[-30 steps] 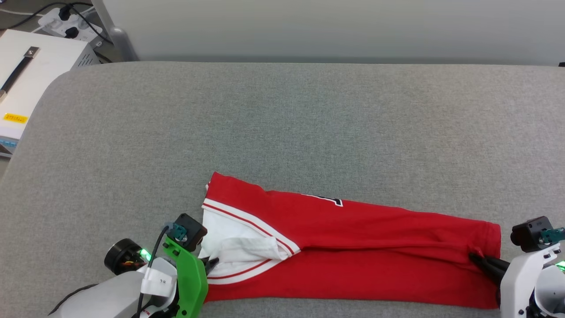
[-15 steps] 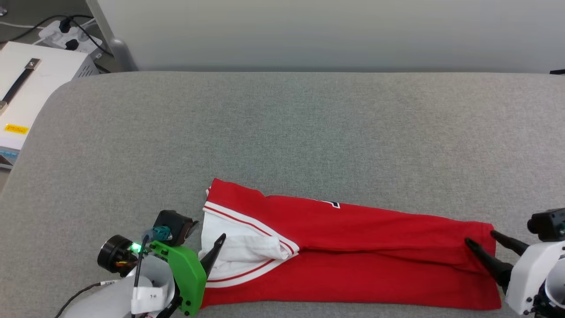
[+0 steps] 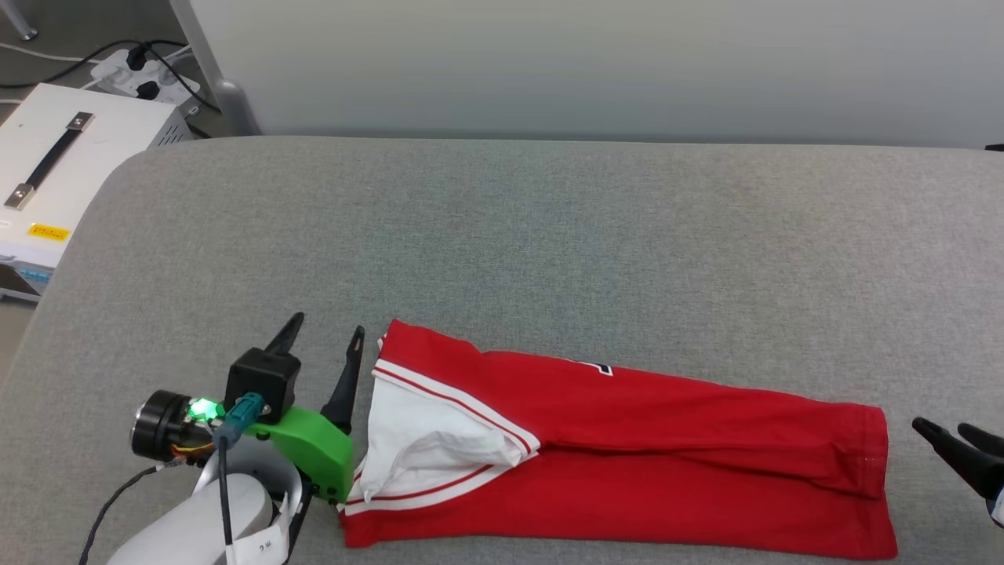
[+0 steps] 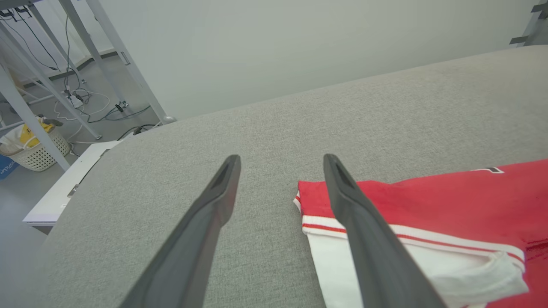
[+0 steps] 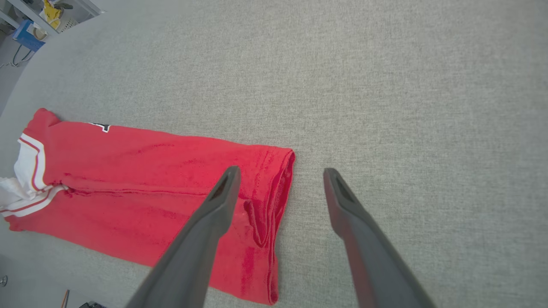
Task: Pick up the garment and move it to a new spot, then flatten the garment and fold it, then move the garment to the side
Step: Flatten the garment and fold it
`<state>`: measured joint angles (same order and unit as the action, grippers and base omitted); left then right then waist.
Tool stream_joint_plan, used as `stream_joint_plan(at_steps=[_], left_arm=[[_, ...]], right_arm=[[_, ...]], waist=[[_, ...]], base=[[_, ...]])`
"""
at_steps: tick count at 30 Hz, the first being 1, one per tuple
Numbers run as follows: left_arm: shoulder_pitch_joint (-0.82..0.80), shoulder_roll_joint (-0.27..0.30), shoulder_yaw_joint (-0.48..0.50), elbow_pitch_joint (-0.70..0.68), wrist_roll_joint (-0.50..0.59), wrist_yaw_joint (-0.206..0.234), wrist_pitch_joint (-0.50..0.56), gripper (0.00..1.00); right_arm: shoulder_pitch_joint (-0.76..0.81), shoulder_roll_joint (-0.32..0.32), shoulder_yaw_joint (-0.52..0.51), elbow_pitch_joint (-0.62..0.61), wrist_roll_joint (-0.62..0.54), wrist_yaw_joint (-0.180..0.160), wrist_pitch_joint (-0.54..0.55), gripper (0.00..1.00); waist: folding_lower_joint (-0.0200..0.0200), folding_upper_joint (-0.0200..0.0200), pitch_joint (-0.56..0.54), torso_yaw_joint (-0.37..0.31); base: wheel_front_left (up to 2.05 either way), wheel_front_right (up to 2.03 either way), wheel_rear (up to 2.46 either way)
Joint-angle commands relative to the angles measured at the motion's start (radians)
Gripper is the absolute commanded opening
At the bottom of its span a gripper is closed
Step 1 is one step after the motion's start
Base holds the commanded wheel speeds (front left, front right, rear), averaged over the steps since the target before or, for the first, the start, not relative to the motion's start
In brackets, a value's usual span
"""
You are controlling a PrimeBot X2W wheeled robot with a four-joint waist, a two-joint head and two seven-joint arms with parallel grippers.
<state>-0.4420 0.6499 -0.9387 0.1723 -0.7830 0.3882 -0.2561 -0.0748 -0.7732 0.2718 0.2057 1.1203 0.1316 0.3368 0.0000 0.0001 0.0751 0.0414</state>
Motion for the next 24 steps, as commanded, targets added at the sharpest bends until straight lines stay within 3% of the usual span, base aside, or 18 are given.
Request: stream_joint_plan(at_steps=[1,6,12,24], left_arm=[[0.034,-0.008,0.036,-0.012,0.038,0.013,-0.005,1.0],[0.126,-0.062,0.194,-0.06,0.169,0.039,-0.005,1.0],[0.221,-0.151,0.356,-0.084,0.3,0.031,-0.006,1.0],[0.335,-0.313,0.585,-0.09,0.485,-0.077,-0.006,1.0]], right_arm=[[0.015,-0.002,-0.005,0.014,0.021,-0.001,0.027,1.0],[0.008,0.02,0.001,0.075,0.066,-0.001,0.106,1.0],[-0.019,0.061,0.022,0.124,0.077,-0.001,0.129,1.0],[-0.07,0.13,0.114,0.187,0.052,-0.001,0.137,1.0]], waist=[[0.0,-0.0001,0.006,0.005],[0.0,-0.0001,0.022,0.021],[0.0,-0.0001,0.042,0.046],[0.0,-0.0001,0.071,0.088]], base=[[0.0,0.0,0.0],[0.0,0.0,0.0],[0.0,0.0,0.0],[0.0,0.0,0.0]])
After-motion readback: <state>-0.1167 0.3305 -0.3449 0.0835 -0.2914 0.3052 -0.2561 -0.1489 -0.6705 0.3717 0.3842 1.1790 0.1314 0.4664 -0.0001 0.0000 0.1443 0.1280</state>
